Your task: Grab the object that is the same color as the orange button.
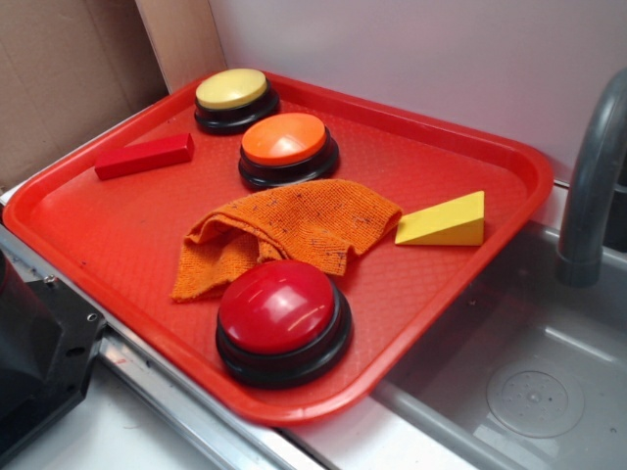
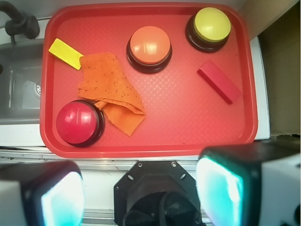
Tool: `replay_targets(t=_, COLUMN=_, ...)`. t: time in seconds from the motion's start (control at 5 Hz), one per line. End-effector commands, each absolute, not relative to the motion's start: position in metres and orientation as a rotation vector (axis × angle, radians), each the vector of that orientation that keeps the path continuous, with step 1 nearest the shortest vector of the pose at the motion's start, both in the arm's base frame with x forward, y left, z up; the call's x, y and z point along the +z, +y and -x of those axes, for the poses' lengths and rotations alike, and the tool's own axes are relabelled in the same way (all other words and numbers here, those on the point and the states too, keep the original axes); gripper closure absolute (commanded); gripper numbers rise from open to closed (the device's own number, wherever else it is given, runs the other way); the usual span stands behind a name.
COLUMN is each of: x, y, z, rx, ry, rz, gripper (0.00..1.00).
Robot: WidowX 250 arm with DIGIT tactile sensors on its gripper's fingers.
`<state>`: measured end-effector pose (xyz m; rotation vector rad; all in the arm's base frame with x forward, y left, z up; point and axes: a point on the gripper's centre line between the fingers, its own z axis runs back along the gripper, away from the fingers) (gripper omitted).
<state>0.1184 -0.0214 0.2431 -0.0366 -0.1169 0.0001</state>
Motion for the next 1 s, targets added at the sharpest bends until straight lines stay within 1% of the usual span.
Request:
replay_targets(t=0.0, x=0.243, y=-0.021, z=-0.118, rx=0.0, ry=-0.117, rz=0.037, gripper=0.0)
replay_targets(t=0.2, x=0.201, y=-0.046, z=-0.148, rx=-0.073, ry=-0.107, rz=-0.057, gripper=0.0)
replay_targets(t=0.4, x=0.166, y=-0.05, z=-0.163, rx=-0.15, ry=-0.069, rz=-0.103, gripper=0.0)
replay_targets(t=0.6, x=0.132, y=-0.055, z=-0.181, rx=-0.204, ry=-0.071, rz=-0.097, gripper=0.0)
replay_targets(t=0.8, x=0.097, y=-0.055, z=-0.193, rx=-0.206, ry=-0.049, rz=-0.099, gripper=0.0)
